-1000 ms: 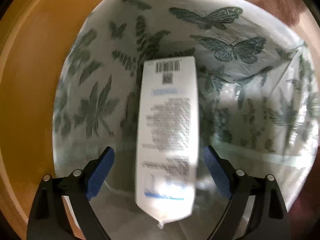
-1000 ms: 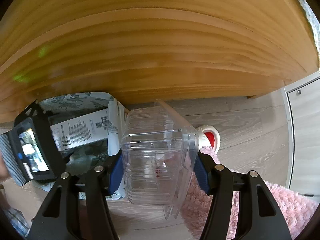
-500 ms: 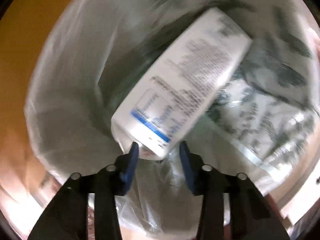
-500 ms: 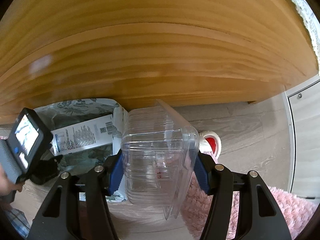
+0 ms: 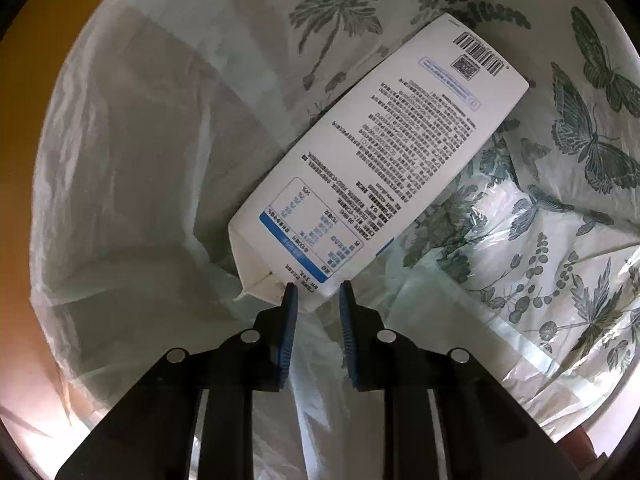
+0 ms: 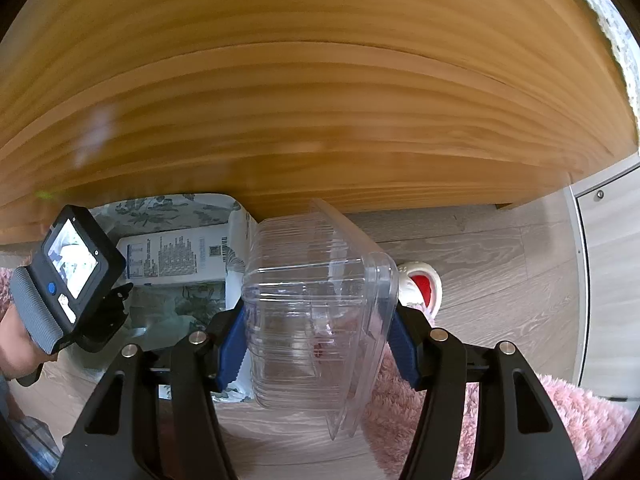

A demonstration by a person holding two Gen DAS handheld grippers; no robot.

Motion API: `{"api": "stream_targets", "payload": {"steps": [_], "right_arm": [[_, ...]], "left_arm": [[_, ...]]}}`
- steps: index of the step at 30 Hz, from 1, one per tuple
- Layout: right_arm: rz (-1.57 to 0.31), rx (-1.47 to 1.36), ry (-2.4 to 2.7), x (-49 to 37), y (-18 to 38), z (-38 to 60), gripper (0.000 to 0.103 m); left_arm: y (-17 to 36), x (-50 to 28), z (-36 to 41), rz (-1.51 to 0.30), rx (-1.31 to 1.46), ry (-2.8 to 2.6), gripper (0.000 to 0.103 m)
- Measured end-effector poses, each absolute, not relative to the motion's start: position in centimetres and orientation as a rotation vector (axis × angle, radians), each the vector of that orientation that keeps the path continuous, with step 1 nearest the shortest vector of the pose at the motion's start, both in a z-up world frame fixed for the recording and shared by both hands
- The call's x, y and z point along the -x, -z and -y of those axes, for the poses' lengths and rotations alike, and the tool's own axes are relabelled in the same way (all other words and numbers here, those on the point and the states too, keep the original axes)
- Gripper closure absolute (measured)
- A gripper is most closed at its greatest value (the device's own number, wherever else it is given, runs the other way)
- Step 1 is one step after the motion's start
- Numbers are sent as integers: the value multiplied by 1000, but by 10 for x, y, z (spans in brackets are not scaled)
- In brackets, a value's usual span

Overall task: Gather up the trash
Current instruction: 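Lower the milk carton into the butterfly-print bag and open the left tool, then withdraw the open left tool while the right tool carries the clamshell over the bag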

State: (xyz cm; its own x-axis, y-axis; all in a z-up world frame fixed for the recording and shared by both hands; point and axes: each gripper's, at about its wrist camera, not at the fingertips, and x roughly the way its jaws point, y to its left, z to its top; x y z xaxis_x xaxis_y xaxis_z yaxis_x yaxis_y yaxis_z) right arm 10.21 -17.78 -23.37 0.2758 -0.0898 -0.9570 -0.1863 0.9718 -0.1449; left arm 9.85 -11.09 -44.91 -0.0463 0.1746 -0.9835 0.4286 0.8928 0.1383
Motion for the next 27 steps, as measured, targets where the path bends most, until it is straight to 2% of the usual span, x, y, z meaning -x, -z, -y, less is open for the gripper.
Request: {"api": "stream_targets", "payload": {"steps": [2, 6, 7, 8, 10, 12, 18, 19, 26, 27], "right_arm": [[-1290, 250, -65, -102, 232, 177, 44], [-1278, 248, -60, -100, 230, 177, 44], [-1275, 249, -60, -99, 229, 176, 44], [-1273, 250, -61, -99, 229, 176, 44], [-1265, 254, -62, -97, 227, 175, 44], [-1256, 251, -65, -95, 224, 175, 44], [-1220, 259, -98, -85, 211, 171, 44], [-1212, 261, -103, -83, 208, 169, 44], [-1155, 271, -161, -69, 188, 160, 44], [-1148, 277, -173, -66, 186, 157, 44]], "left_arm": [[449, -102, 111, -1635, -447, 229, 84], [413, -108, 90, -1625, -377, 260, 84], [405, -107, 88, -1623, -361, 266, 78], [386, -112, 81, -1624, -346, 272, 66], [371, -109, 78, -1612, -321, 275, 53], [353, -105, 76, -1593, -307, 280, 45], [284, -106, 69, -1498, -235, 229, 10], [278, -107, 69, -1487, -231, 210, 7], [231, -94, 53, -1387, -86, 158, 7], [236, -90, 54, -1375, -71, 152, 7]]}}
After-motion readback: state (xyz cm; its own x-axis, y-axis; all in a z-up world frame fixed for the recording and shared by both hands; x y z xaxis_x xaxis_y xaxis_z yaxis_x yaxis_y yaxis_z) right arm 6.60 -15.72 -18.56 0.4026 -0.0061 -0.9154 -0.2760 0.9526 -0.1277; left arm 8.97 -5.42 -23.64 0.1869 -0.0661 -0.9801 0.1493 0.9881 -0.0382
